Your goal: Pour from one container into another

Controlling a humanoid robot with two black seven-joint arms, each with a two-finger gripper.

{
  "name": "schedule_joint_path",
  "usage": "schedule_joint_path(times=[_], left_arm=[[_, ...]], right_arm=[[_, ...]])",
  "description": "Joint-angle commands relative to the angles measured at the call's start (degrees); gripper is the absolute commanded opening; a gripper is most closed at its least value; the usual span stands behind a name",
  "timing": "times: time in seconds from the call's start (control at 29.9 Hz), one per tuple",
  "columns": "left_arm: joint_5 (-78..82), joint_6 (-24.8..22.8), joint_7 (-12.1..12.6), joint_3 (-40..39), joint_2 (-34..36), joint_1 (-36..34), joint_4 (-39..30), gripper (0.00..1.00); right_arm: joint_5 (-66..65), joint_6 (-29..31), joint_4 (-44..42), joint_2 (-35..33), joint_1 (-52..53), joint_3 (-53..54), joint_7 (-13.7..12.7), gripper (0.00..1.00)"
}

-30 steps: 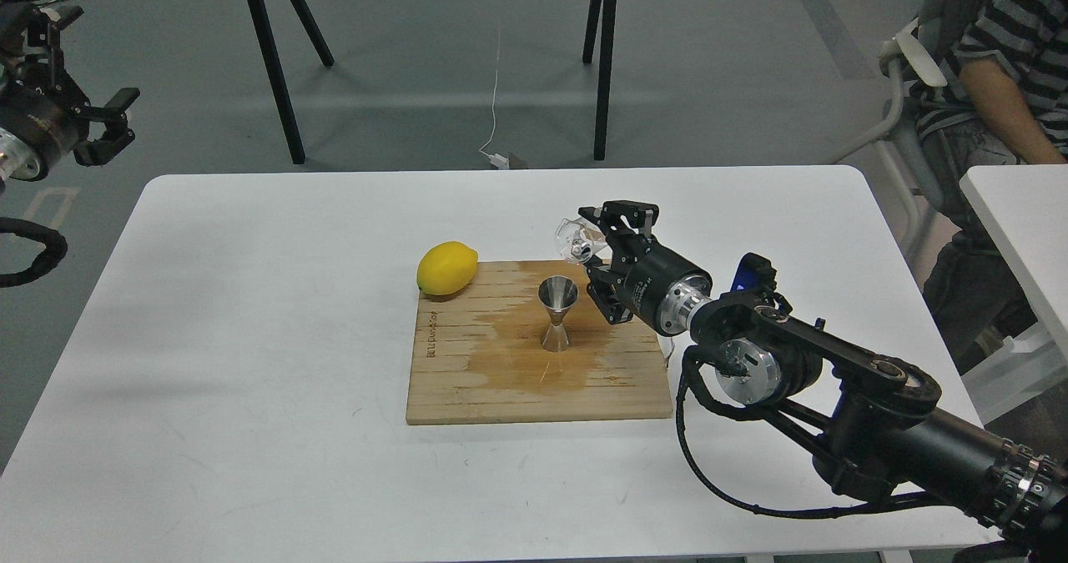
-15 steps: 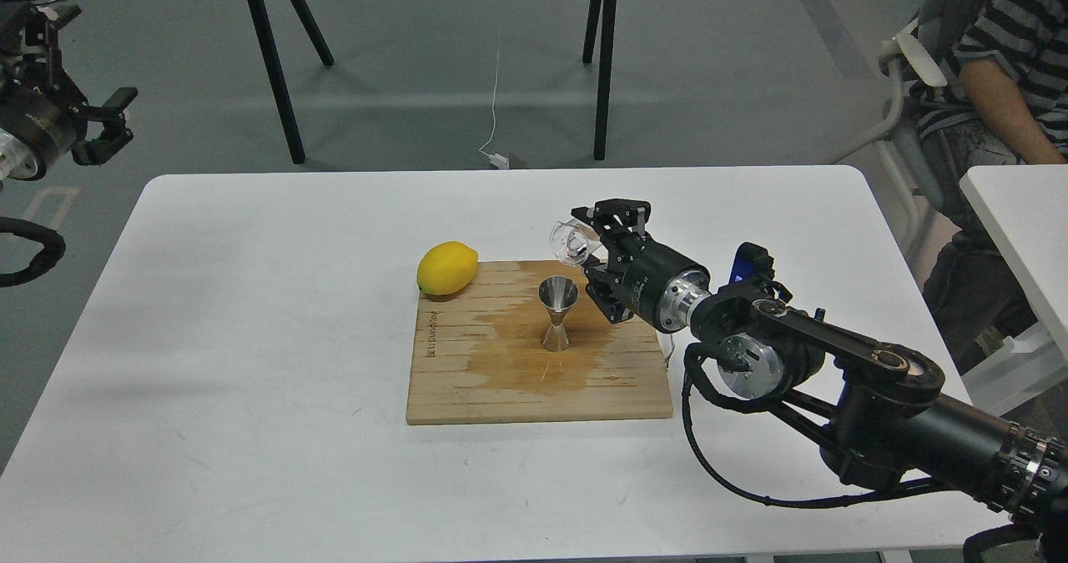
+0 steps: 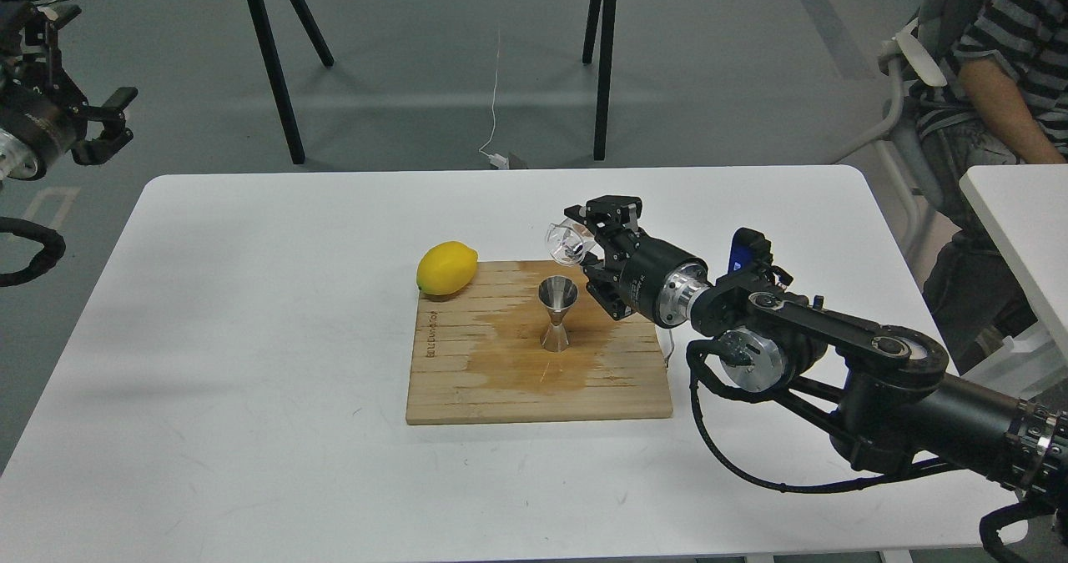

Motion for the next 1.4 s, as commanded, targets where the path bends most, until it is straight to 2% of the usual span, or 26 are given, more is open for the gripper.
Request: schedule_joint_path(times=[0.0, 0.87, 1.37], left_arm=[[0.0, 0.0, 0.0, -0.01, 0.08, 0.0, 0.0, 0.99], [0.0, 0.0, 0.0, -0.01, 1.32, 0.0, 0.0, 0.99], [0.0, 0.0, 0.0, -0.01, 1.4, 0.0, 0.0, 0.99]], right_arm=[[-0.09, 0.48, -0.18, -0.09, 1.17, -1.37, 0.0, 0.16], [-0.87, 2.07, 1.75, -4.31, 3.54, -4.27, -0.61, 0.16], [-2.63, 2.07, 1.67, -4.4, 5.74, -7.17, -1.05, 0.16]])
